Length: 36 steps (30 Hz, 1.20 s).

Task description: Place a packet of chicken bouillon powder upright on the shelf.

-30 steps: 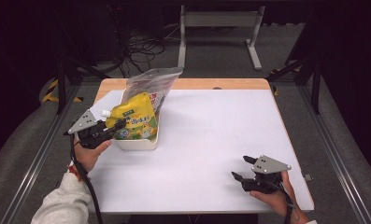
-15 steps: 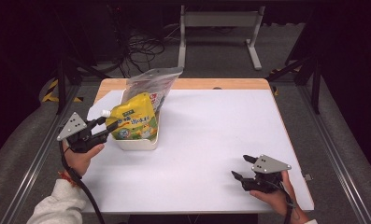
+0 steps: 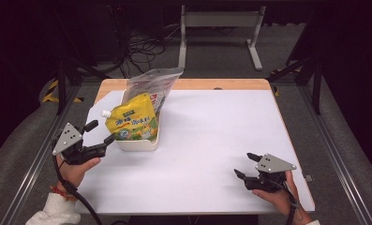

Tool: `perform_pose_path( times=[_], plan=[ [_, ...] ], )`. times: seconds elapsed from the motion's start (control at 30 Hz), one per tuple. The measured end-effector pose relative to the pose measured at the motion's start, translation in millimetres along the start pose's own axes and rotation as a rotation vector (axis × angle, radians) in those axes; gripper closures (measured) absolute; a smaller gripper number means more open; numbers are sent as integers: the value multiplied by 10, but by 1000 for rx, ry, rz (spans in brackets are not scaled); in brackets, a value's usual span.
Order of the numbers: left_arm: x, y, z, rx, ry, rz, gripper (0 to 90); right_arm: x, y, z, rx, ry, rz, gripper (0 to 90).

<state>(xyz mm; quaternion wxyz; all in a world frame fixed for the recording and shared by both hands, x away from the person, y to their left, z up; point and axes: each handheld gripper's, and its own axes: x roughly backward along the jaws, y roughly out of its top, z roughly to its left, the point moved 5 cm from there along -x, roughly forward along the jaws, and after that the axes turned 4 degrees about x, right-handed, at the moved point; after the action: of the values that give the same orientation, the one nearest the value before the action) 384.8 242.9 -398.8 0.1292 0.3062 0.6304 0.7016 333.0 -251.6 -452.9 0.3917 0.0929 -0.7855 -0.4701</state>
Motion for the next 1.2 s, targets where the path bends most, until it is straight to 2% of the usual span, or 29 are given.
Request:
perform_pose_path(
  times=[0.13, 0.33, 0.47, 0.53, 0.63, 0.73, 0.83, 0.9, 1.1, 1.2],
  plan=[
    [39, -36, -108, -26, -3, 16, 196, 29, 13, -34, -3, -15, -9, 256],
    [66, -93, -234, -46, -25, 39, 166, 59, 26, -65, 6, -32, -11, 239],
    [83, -154, -308, -40, -49, 55, 160, 75, 22, -92, 7, -46, -7, 217],
    [76, -183, -343, -57, -54, 67, 156, 83, 18, -102, 13, -54, -4, 209],
    [51, -238, -423, -62, -74, 93, 140, 89, 11, -116, 15, -56, -2, 201],
    [18, -291, -509, -93, -89, 124, 130, 93, -4, -127, 20, -60, 5, 190],
    [-20, -347, -583, -76, -118, 145, 124, 105, -31, -145, 22, -61, 10, 180],
    [-45, -400, -639, -91, -125, 173, 119, 120, -60, -165, 22, -68, 18, 171],
    [-131, -550, -822, -98, -186, 240, 105, 159, -187, -230, -8, -69, 28, 147],
    [-190, -622, -892, -132, -196, 287, 94, 168, -234, -245, -11, -71, 31, 132]
  ],
)
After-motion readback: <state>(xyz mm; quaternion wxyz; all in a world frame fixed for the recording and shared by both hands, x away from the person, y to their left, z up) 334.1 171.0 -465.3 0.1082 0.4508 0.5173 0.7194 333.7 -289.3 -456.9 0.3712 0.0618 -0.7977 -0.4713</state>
